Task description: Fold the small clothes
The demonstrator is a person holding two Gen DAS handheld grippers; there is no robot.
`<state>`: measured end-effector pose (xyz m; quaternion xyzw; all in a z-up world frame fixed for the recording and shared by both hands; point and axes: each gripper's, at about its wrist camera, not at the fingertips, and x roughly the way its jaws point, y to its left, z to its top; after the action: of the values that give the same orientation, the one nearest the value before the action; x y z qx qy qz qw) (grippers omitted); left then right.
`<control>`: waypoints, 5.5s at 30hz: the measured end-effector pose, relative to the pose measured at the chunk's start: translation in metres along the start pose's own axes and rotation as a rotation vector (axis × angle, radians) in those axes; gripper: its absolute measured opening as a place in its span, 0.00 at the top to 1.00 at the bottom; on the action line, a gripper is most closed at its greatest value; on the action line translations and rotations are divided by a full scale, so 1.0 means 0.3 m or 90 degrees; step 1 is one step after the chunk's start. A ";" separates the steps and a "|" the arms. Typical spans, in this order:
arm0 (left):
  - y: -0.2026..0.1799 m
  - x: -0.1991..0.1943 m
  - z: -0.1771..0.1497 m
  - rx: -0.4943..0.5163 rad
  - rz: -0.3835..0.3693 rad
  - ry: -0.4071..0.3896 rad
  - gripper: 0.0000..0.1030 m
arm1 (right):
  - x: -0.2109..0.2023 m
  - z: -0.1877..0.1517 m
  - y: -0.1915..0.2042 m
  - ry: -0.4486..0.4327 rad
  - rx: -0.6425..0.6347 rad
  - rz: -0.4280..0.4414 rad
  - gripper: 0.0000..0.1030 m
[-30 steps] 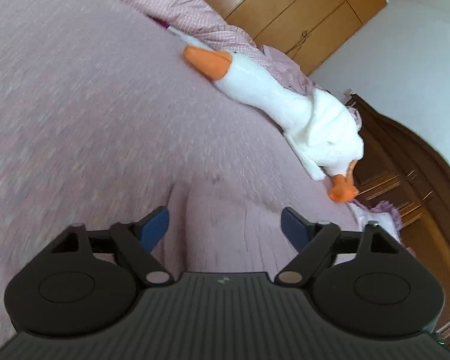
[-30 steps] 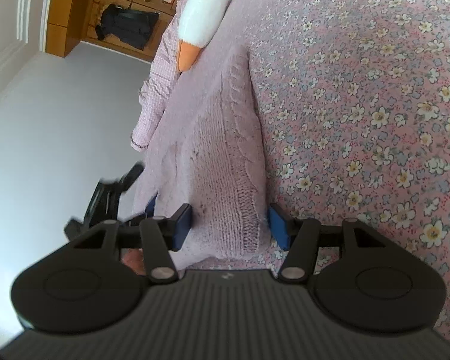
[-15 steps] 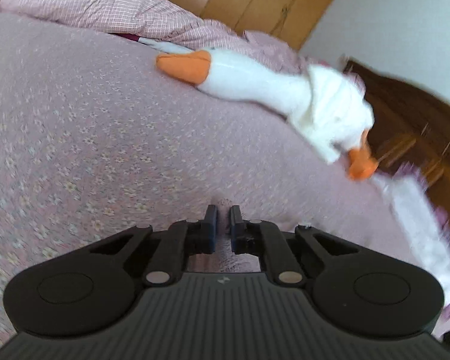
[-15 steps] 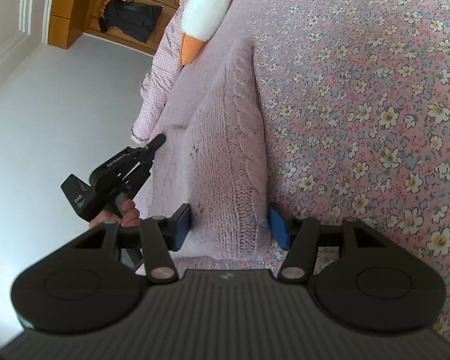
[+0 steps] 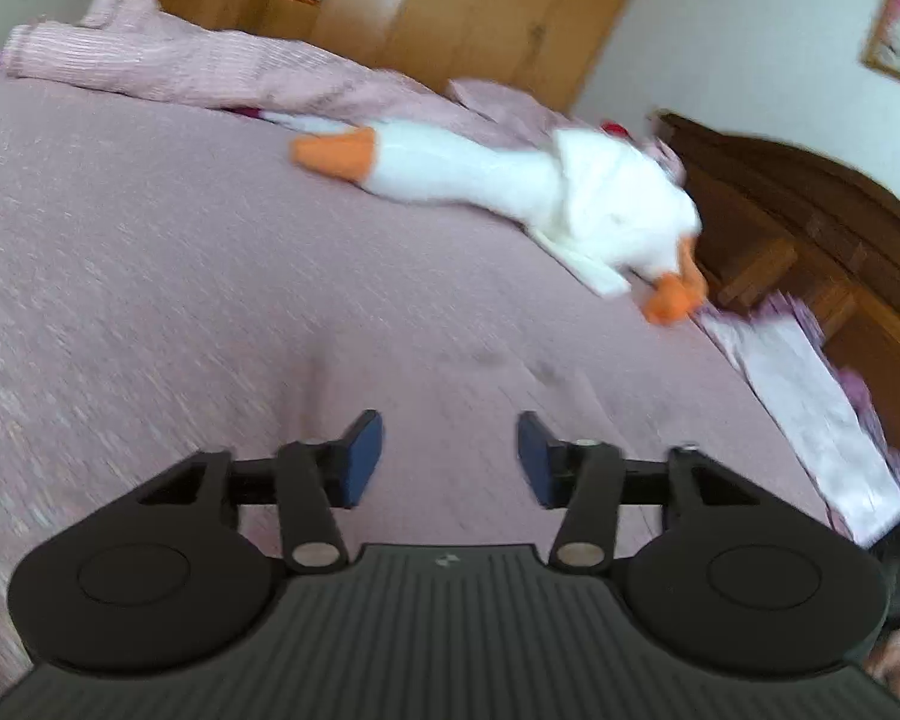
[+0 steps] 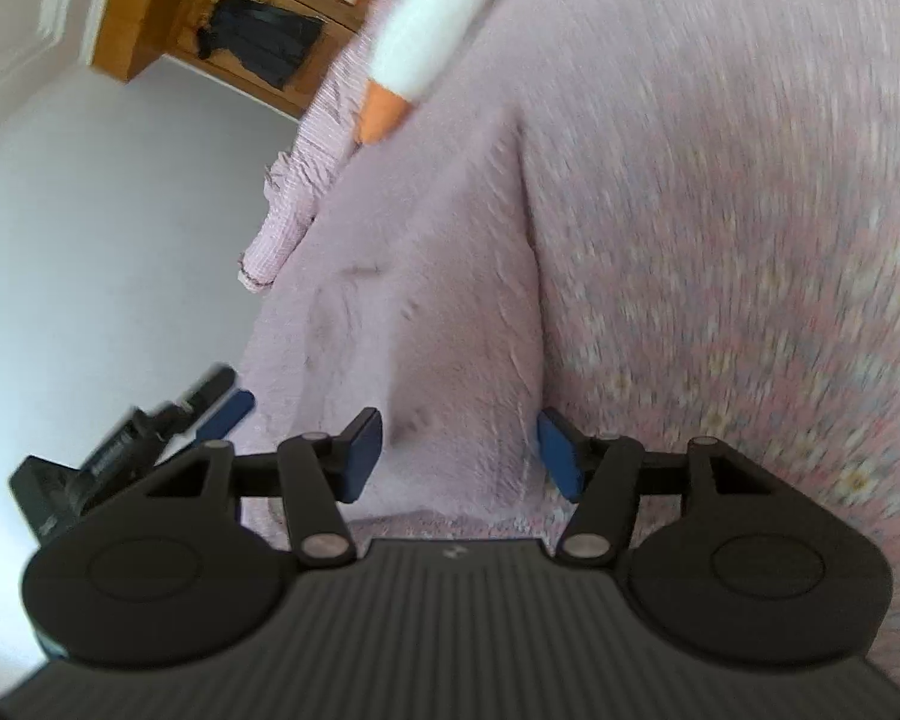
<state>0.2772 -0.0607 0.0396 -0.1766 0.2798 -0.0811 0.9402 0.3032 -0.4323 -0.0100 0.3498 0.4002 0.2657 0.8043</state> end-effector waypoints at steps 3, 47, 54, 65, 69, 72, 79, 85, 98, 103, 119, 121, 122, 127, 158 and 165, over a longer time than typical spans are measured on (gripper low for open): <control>-0.048 0.025 -0.077 0.032 0.014 0.028 0.64 | -0.063 -0.009 0.079 -0.077 -0.085 -0.020 0.51; -0.149 -0.096 -0.175 0.229 0.078 0.005 0.80 | -0.015 -0.245 0.279 -0.150 -0.342 -0.094 0.92; -0.220 -0.289 -0.169 0.249 0.039 -0.086 0.11 | -0.101 -0.320 0.336 -0.231 -0.398 -0.114 0.68; -0.120 -0.301 -0.285 0.239 0.040 -0.171 0.00 | -0.072 -0.376 0.274 -0.339 -0.488 -0.110 0.08; -0.042 -0.194 -0.343 0.259 0.036 -0.164 0.00 | -0.034 -0.386 0.239 -0.372 -0.531 -0.136 0.08; 0.000 -0.139 -0.365 0.243 0.021 -0.129 0.00 | -0.018 -0.370 0.210 -0.369 -0.500 -0.142 0.07; -0.015 -0.125 -0.384 0.272 0.023 -0.136 0.00 | 0.008 -0.352 0.201 -0.338 -0.470 -0.168 0.07; -0.006 -0.123 -0.380 0.260 0.024 -0.133 0.00 | 0.012 -0.379 0.214 -0.336 -0.505 -0.176 0.07; -0.009 -0.118 -0.381 0.259 0.027 -0.131 0.00 | 0.006 -0.389 0.219 -0.332 -0.511 -0.180 0.07; -0.006 -0.119 -0.381 0.256 0.027 -0.130 0.00 | 0.009 -0.394 0.226 -0.327 -0.521 -0.184 0.07; 0.000 -0.113 -0.383 0.258 0.021 -0.125 0.00 | 0.022 -0.400 0.243 -0.314 -0.537 -0.194 0.07; 0.001 -0.112 -0.385 0.260 0.022 -0.125 0.00 | 0.024 -0.401 0.245 -0.312 -0.539 -0.194 0.07; 0.001 -0.112 -0.384 0.261 0.022 -0.126 0.00 | 0.024 -0.402 0.246 -0.312 -0.540 -0.195 0.07; 0.001 -0.110 -0.386 0.265 0.023 -0.126 0.00 | 0.030 -0.404 0.250 -0.309 -0.547 -0.199 0.07; -0.004 -0.108 -0.389 0.271 0.023 -0.127 0.00 | 0.050 -0.416 0.262 -0.294 -0.569 -0.213 0.07; -0.004 -0.106 -0.390 0.274 0.023 -0.129 0.00 | 0.050 -0.416 0.262 -0.294 -0.568 -0.214 0.07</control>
<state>0.1858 -0.0872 -0.0355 0.0256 0.1636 -0.1041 0.9807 0.1961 -0.3297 -0.0103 -0.0463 0.1111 0.1938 0.9736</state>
